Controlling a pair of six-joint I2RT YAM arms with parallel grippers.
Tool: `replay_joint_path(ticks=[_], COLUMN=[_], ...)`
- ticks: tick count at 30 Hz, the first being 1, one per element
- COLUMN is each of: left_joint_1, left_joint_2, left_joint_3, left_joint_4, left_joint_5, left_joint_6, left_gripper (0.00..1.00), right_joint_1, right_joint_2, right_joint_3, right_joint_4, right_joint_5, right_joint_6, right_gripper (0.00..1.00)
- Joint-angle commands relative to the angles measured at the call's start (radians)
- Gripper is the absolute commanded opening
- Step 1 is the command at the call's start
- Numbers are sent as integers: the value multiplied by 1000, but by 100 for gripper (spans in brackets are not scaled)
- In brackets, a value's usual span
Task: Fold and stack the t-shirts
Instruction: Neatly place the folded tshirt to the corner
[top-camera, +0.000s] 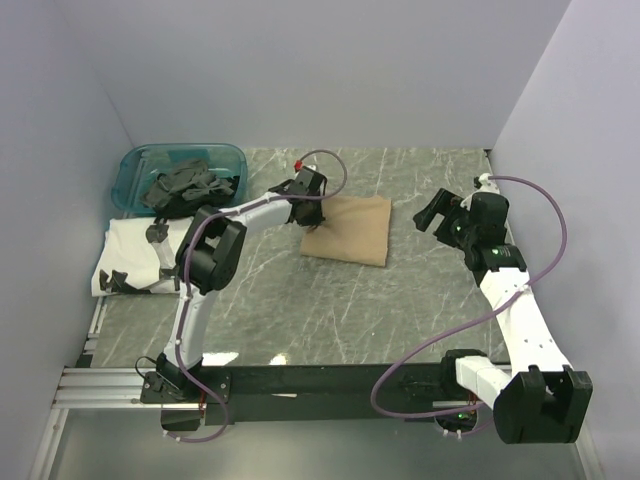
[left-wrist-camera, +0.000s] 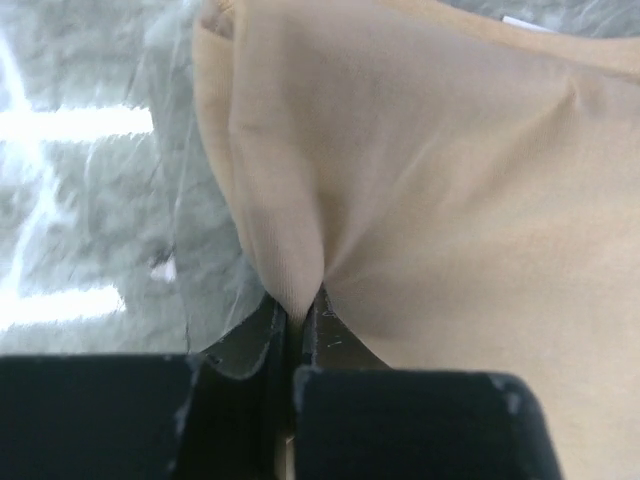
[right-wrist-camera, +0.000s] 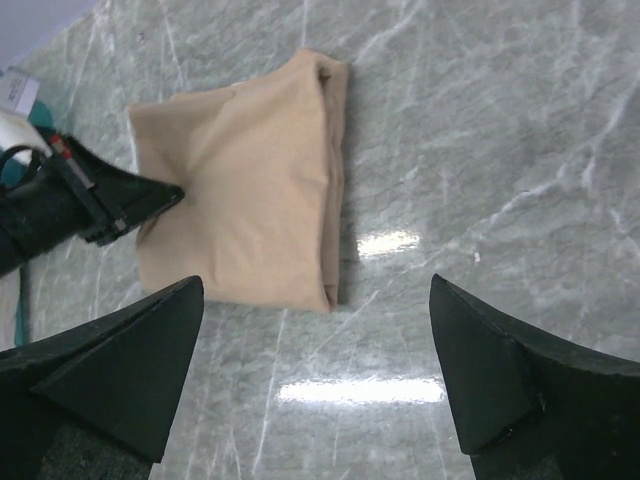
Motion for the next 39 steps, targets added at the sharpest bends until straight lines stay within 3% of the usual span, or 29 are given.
replay_joint_path(ticks=[1,7,13,19,22,27,29,33,39], left_joint_1=[-37,-50,-50,-46,-4,58,78,115,163], left_joint_2=[-34,-267,-425,-545,-549,-559,-595,-666,-763], left_joint_3=[-82,-338,-529,-620,-590,-554,-586,-632,-622], left_joint_4=[-178,-207,-402,-543,-579,-544,-414,-223,-200], left_joint_5=[-157,-283,-495,-774,-896,-1006,-1035,-1012,-977], left_joint_6=[22,-7,-141,-244,-261,-98,67,305,456], left_gripper=[1,1,1,1,1,1,1,1,1], right_joint_1=[-13,-13,-15,-15,-15,-16,-16,-16,-16], right_joint_2=[-26,-21,19,20,14,17,14,8,11], right_joint_3=[-11,-17,-6,-10,-6,1,-2,-3,-8], right_joint_4=[36,42,44,52,56,55,56,49,50], right_joint_5=[42,68,56,71,86,148,152,178,203], right_joint_6=[-18,-20,-14,-11,-14,-18,-18,-20,-20], right_gripper=[100,100,100,100,100,100,100,100,100])
